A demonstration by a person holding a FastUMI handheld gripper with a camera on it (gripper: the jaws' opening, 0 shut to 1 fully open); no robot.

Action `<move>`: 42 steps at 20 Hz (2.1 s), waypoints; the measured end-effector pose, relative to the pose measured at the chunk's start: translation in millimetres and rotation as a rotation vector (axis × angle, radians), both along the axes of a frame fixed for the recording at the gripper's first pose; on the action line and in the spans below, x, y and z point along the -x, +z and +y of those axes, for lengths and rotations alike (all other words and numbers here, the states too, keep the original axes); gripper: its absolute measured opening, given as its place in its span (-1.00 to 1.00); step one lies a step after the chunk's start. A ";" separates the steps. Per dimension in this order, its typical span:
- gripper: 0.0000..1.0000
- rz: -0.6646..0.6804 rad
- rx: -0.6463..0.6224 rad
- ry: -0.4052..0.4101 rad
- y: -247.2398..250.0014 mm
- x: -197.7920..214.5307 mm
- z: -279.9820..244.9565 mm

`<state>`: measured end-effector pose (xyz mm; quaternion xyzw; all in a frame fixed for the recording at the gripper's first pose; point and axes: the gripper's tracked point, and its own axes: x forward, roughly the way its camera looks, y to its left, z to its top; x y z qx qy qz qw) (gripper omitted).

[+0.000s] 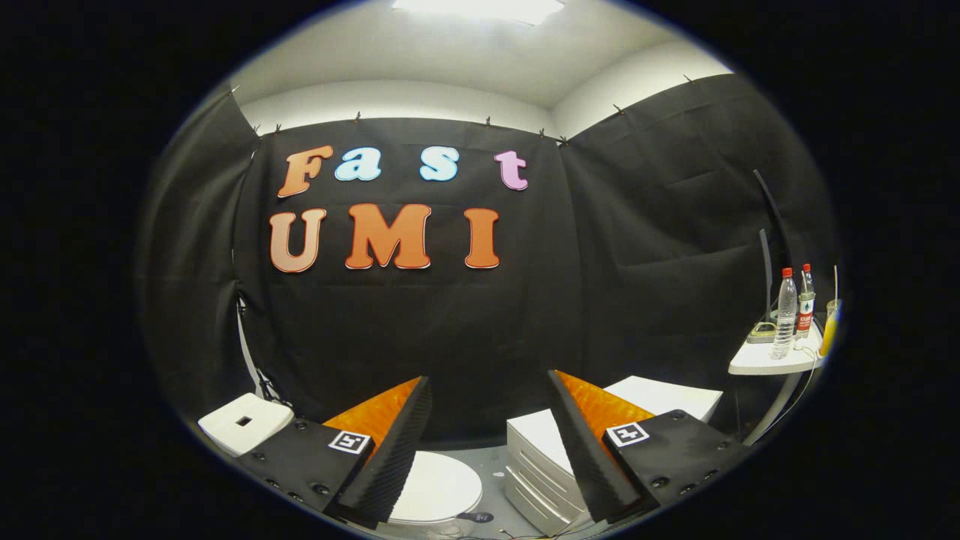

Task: Open the toilet lid.

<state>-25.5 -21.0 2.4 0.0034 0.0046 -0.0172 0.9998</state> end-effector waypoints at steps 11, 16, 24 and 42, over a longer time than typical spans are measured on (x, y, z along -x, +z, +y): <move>0.96 -0.044 0.000 0.075 24.6 18.0 5.8; 0.97 -0.038 -0.101 0.129 3.8 17.8 23.4; 0.97 0.050 -0.248 0.042 -99.4 -15.0 -10.9; 0.97 0.411 -0.675 -0.165 -420.7 -25.6 -27.7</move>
